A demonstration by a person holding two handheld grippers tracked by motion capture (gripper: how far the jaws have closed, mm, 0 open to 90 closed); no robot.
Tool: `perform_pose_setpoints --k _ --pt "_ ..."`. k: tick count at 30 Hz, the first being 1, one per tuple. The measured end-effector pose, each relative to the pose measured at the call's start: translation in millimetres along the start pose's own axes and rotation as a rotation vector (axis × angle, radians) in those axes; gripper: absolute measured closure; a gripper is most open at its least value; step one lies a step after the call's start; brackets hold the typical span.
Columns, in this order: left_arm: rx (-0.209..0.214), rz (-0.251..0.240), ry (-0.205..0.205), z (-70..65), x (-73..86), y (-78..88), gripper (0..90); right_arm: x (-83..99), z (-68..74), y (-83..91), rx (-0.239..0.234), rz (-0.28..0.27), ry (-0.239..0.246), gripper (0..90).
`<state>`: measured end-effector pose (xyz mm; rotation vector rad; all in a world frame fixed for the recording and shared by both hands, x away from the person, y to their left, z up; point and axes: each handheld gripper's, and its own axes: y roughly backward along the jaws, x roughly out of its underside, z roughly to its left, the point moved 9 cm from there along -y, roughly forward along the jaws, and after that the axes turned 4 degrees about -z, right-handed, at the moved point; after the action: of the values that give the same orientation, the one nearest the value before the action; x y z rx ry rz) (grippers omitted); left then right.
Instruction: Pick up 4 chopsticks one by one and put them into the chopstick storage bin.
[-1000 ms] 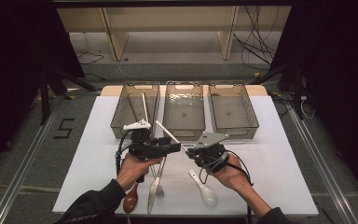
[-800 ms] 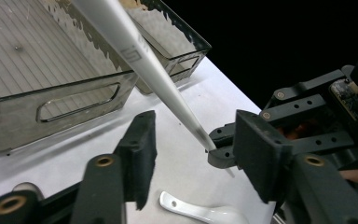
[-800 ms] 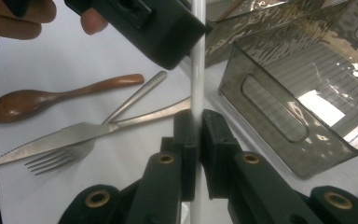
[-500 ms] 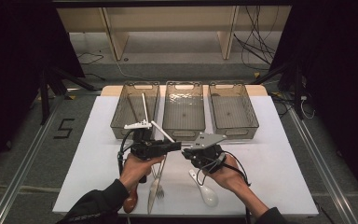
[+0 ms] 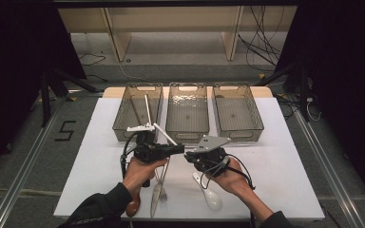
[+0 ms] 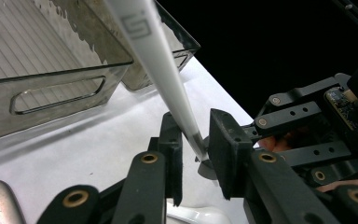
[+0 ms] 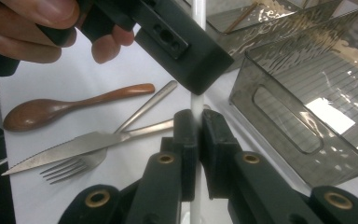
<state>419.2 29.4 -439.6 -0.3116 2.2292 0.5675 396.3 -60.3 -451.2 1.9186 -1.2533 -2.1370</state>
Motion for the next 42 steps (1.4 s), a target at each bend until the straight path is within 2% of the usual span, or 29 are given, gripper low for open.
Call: perform_pose_setpoints --k 8,11,19,21,25,30,36,42 --pt "0.034 -0.011 0.021 -3.8 -1.6 1.5 82.3 -1.0 1.5 0.0 -0.006 -0.014 0.002 85.7" --pt "0.036 -0.011 0.014 -4.5 -2.3 2.1 82.8 -1.4 1.8 0.1 -0.006 -0.019 0.001 85.7" --pt "0.057 -0.020 0.042 -4.1 -3.4 3.7 83.5 -2.7 1.9 1.1 -0.012 -0.033 -0.004 84.8" --pt "0.051 -0.016 0.031 -3.7 -3.0 4.0 83.5 -2.8 1.9 1.1 -0.014 -0.033 -0.003 82.6" --pt "0.051 -0.025 0.035 -2.2 -5.0 5.8 83.6 -2.7 1.1 2.8 -0.033 -0.031 -0.011 74.9" --pt "0.018 -0.031 0.010 5.5 -12.0 13.0 83.5 -0.6 -1.7 8.9 -0.036 -0.018 -0.021 60.2" --pt "-0.039 -0.048 -0.002 21.0 -29.2 30.8 83.5 13.6 -8.7 14.7 -0.027 0.065 -0.056 47.1" --pt "-0.077 -0.060 0.043 43.7 -48.5 53.8 83.3 20.2 -12.5 21.3 -0.011 0.086 -0.082 42.5"
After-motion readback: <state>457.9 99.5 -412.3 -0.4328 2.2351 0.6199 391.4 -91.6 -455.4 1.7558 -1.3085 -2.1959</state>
